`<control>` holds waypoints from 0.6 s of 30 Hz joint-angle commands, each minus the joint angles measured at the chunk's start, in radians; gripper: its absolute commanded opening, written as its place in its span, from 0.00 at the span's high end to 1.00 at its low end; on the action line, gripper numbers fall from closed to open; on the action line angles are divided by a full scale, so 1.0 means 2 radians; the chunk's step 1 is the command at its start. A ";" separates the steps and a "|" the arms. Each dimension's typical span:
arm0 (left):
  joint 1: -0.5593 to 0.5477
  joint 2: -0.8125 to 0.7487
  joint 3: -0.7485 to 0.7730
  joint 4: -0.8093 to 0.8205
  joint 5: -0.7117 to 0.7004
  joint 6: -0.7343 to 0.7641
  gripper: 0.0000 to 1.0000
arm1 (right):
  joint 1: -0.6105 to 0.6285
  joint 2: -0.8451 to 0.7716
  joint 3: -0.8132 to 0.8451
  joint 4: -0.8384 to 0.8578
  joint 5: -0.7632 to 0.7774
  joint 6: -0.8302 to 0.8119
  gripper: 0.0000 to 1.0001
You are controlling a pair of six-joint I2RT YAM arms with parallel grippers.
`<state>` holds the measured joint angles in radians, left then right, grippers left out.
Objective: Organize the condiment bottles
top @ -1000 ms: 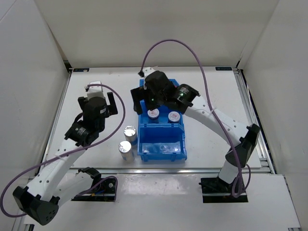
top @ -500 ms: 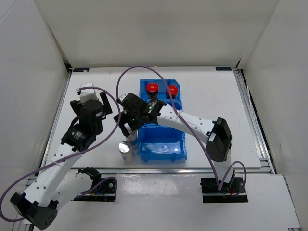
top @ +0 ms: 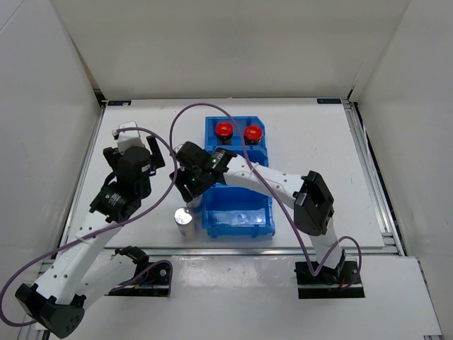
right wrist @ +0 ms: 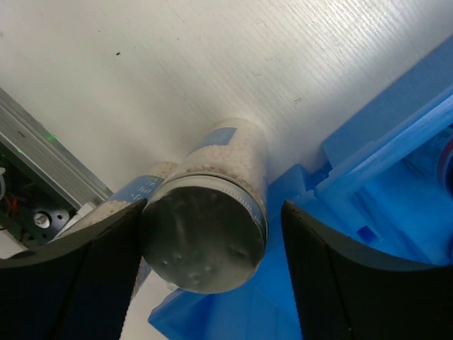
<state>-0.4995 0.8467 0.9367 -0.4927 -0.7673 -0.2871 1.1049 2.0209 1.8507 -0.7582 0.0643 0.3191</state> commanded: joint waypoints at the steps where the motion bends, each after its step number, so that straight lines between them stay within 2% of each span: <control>1: -0.002 -0.008 0.000 0.002 -0.007 -0.003 0.00 | -0.001 0.013 0.019 -0.013 0.014 0.004 0.28; 4: -0.002 -0.013 0.000 0.002 -0.007 -0.003 0.00 | -0.001 0.018 0.041 -0.018 0.026 0.004 0.40; 5: -0.002 -0.013 0.000 0.002 -0.007 -0.003 0.00 | -0.001 0.023 0.049 -0.025 0.034 0.004 0.50; 7: -0.002 -0.013 0.000 0.002 -0.007 -0.003 0.00 | -0.001 0.023 0.082 -0.038 0.058 0.004 0.62; 8: -0.002 -0.013 0.000 0.002 -0.007 -0.003 0.00 | -0.001 0.023 0.094 -0.043 0.074 0.004 0.74; 11: -0.002 -0.013 0.000 0.002 -0.007 -0.003 0.00 | -0.001 0.004 0.135 -0.058 0.137 -0.002 0.92; 15: -0.002 -0.018 0.000 0.002 -0.011 0.002 0.00 | -0.001 -0.071 0.121 -0.063 0.217 -0.002 1.00; 16: -0.002 -0.018 0.000 0.002 0.000 0.002 0.00 | -0.001 -0.113 0.086 -0.054 0.234 -0.002 1.00; 17: -0.002 -0.022 0.000 0.002 0.000 0.006 0.00 | -0.001 -0.137 0.086 -0.043 0.234 -0.008 1.00; 18: -0.002 -0.022 0.000 0.002 0.007 0.006 0.00 | -0.001 -0.158 0.041 -0.021 0.227 -0.017 1.00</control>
<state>-0.4995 0.8284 0.9367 -0.4927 -0.7696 -0.2855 1.1084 1.9511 1.9987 -0.8391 0.3656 0.3279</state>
